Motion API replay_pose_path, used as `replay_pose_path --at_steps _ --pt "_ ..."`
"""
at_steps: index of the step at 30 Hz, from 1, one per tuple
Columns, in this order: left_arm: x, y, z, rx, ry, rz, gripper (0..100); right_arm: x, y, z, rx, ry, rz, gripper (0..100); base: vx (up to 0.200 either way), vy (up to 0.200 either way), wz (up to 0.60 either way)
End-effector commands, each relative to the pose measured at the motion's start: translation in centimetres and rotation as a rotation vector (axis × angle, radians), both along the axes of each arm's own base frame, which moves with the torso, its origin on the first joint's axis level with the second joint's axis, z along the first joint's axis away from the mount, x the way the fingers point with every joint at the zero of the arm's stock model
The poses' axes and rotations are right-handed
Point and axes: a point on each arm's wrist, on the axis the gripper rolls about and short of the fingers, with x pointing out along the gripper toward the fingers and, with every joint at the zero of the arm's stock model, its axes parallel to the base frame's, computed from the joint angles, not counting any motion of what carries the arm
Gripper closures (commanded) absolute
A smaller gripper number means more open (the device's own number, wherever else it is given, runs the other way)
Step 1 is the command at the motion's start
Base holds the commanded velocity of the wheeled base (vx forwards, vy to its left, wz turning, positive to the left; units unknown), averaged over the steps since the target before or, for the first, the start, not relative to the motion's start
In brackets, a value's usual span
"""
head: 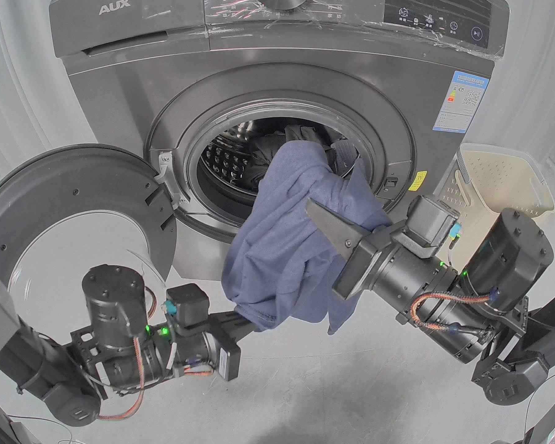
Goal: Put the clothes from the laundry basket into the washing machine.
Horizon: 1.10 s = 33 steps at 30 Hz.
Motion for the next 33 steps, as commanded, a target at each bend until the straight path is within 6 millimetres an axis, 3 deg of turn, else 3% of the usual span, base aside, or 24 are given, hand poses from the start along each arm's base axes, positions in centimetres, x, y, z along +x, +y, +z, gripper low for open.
replay_pose_path --at_steps 1,2,3,6,18,27,33 --pt "-4.6 1.0 1.8 -0.049 -0.034 -0.1 100 0.1 0.2 -1.4 -0.036 0.034 0.011 100 0.0 0.0 0.0" --pt "-4.9 1.1 1.9 -0.056 -0.032 -0.108 100 0.1 0.2 -1.6 -0.041 0.037 0.013 100 0.0 0.0 0.0" --pt "-5.1 1.2 2.0 -0.06 -0.03 -0.111 100 0.0 0.1 -1.7 -0.044 0.039 0.016 0 0.0 0.0 0.0" --pt "-5.3 1.2 2.3 -0.073 -0.036 -0.114 100 -0.1 0.1 -1.8 -0.044 0.037 0.022 0 0.0 0.0 0.0" --pt "-4.1 0.3 6.9 -0.24 -0.138 -0.102 100 -2.7 -0.3 -4.8 -0.158 0.121 0.093 0 0.0 0.0 0.0" --pt "-3.6 0.2 7.3 -0.262 -0.149 -0.089 100 -3.6 -1.6 -5.6 -0.188 0.147 0.113 0 0.0 0.0 0.0" --pt "-3.2 0.1 7.8 -0.288 -0.156 -0.082 100 -5.0 -3.4 -7.3 -0.258 0.195 0.156 0 0.0 0.0 0.0"
